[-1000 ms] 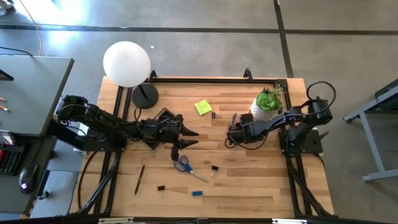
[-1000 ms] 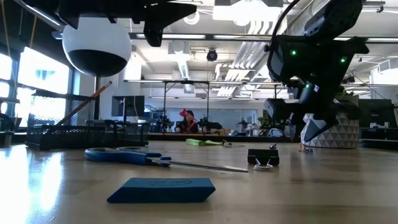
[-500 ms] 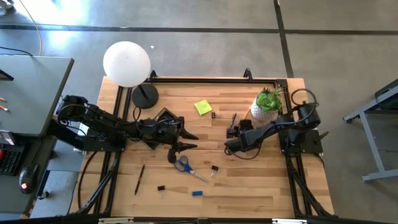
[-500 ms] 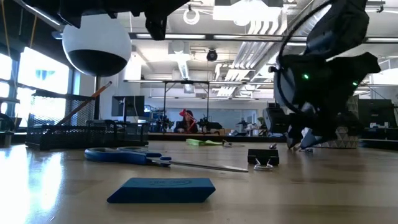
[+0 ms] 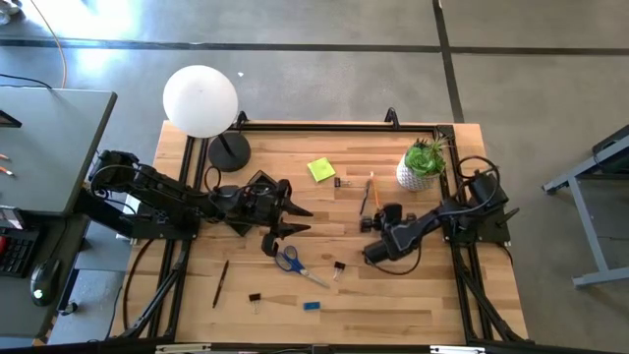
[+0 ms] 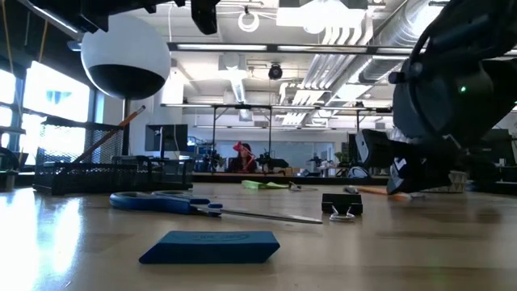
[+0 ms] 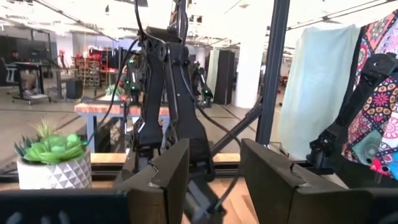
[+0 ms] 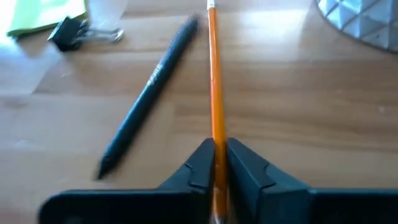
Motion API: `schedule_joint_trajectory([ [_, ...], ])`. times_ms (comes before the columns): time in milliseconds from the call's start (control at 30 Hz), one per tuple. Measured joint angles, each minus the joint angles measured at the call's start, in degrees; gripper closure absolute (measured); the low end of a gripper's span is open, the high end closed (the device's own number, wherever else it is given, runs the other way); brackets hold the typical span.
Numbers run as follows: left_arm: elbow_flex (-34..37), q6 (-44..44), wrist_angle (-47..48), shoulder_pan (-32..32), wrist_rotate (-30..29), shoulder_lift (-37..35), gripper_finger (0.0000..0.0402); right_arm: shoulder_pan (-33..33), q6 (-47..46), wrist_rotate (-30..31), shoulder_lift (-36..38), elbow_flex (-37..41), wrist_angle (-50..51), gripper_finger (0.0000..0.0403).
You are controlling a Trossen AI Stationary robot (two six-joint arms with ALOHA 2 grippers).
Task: Pick and place office supplies into organizer
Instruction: Put the orange pencil into the black mesh desk organizer
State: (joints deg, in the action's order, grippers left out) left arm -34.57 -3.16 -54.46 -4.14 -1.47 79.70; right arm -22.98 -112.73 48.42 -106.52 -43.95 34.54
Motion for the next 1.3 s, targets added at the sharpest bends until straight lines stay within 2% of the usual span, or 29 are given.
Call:
schedule_joint_trajectory([
  [67,0.0,0.2,0.0,0.0,0.0,0.0,0.0266,-0.9,-0.8,-0.3,0.0,-0.8,0.1,0.0393],
  [267,0.0,0.0,0.6,0.0,0.0,0.0,0.0266,-2.8,-0.8,-4.0,-0.1,-4.0,2.3,0.0366],
  [467,0.0,-0.8,2.2,0.0,0.4,0.0,0.0266,-6.6,1.7,-7.1,-0.1,-7.7,4.0,0.0393],
  [567,0.0,-1.7,2.4,0.0,0.5,0.0,0.0266,-8.5,3.7,-7.4,-0.2,-9.9,4.8,0.0392],
  [700,0.0,-2.1,3.0,0.0,1.1,0.0,0.0266,-10.2,4.9,-5.1,-0.2,-13.3,8.4,0.0384],
  [867,0.0,-2.9,5.0,0.0,1.1,0.0,0.0266,-12.4,5.2,-2.3,-0.2,-18.4,14.6,0.0397],
  [1167,0.0,-4.6,5.0,0.0,1.4,0.0,0.0266,-16.3,6.3,14.7,-0.1,-25.7,23.3,0.0401],
  [1300,0.0,-5.9,5.0,0.0,2.3,0.0,0.0266,-16.6,5.8,18.0,-0.1,-26.2,25.5,0.0403],
])
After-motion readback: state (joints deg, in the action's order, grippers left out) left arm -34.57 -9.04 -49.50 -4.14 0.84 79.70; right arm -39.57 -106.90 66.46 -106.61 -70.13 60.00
